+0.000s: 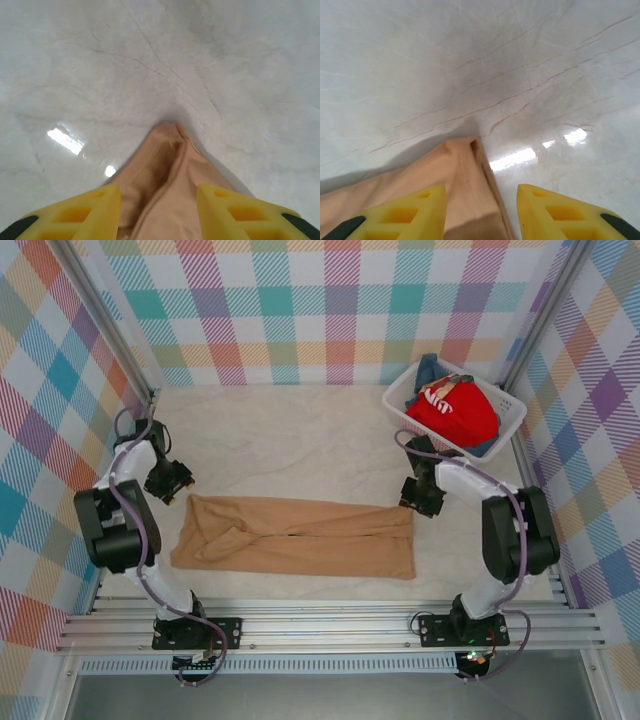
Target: Fold and stack the t-shirts
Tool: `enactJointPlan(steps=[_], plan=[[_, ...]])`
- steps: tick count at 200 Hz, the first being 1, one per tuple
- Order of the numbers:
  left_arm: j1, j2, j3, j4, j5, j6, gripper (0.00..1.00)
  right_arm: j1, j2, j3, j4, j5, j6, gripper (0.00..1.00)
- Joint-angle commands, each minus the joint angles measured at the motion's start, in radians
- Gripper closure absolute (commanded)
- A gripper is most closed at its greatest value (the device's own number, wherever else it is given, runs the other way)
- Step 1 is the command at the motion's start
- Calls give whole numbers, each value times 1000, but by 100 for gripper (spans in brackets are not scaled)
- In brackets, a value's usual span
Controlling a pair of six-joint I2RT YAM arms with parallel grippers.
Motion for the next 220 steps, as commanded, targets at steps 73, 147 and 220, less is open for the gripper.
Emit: enactJointPlan(steps=[73, 147, 220], plan=[[-179, -6, -137, 65, 144, -119, 77, 61, -169, -146, -57, -172, 430, 60], [-184, 73, -118, 84, 98, -67, 82, 20, -90, -70, -183, -222, 903, 47], [-190, 112, -110, 93, 83, -56, 84, 0, 22, -91, -121, -297, 991, 47]])
